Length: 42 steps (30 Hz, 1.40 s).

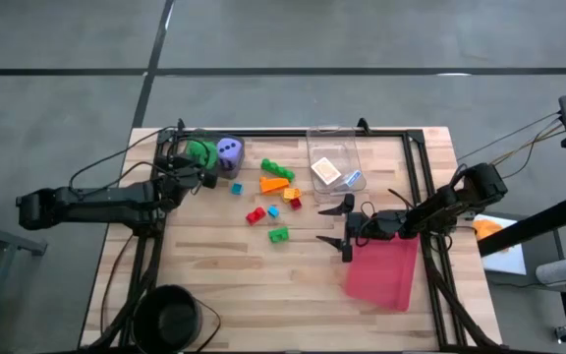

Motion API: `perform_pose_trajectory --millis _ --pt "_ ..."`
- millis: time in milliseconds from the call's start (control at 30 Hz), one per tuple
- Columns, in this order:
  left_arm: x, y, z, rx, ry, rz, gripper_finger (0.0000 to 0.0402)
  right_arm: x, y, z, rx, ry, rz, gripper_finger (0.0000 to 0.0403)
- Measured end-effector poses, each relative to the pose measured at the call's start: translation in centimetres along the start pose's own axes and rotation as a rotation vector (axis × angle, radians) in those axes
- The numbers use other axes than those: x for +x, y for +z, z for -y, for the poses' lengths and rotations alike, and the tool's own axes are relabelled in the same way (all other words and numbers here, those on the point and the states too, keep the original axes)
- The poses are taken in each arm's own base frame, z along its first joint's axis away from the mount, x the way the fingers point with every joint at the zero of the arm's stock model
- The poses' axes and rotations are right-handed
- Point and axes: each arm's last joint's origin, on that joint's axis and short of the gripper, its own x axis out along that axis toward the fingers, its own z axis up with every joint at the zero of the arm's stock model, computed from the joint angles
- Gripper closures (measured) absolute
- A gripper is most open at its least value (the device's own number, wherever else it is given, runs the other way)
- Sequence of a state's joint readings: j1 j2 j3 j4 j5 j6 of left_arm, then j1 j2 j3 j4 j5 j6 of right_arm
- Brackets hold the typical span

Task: Pick & Place Toys
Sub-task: Put the green die into the black bin, then put the bottom green game piece into the pink bin

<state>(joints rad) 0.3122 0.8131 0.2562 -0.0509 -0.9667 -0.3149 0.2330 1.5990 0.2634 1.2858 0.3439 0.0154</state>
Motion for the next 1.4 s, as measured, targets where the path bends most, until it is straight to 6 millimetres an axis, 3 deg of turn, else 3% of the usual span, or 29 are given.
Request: perform_pose_trajectory --millis 333,600,700,900,1000,1200,1400 --pt "0.0 0.3 0.1 0.033 -0.003 0.006 0.0202 0.0 0.0 0.0 0.000 0.000 0.000 0.0063" --pt "-1.2 3.4 1.0 0.099 -0.076 0.083 0.0164 0.0 0.0 0.0 0.000 0.000 0.000 0.0063" --pt "-2.2 4.5 1.9 0.126 -0.230 0.134 0.0163 0.0 0.0 0.0 0.000 0.000 0.000 0.0063" --pt "-4.6 5.3 4.0 0.199 -0.848 0.230 0.0162 0.3 0.1 -0.1 -0.001 -0.004 -0.002 0.0063" --pt "-5.4 5.0 4.5 0.226 -1.033 0.229 0.0162 1.4 0.6 -0.5 -0.019 -0.006 -0.039 0.0063" --pt "-5.6 3.9 4.7 0.243 -1.073 0.227 0.0162 5.3 1.9 -1.1 -0.104 -0.034 -0.270 0.0063" --pt "-5.2 1.6 4.5 0.187 -1.148 0.306 0.0162 8.2 4.8 -1.1 -0.156 -0.005 -0.443 0.0063"
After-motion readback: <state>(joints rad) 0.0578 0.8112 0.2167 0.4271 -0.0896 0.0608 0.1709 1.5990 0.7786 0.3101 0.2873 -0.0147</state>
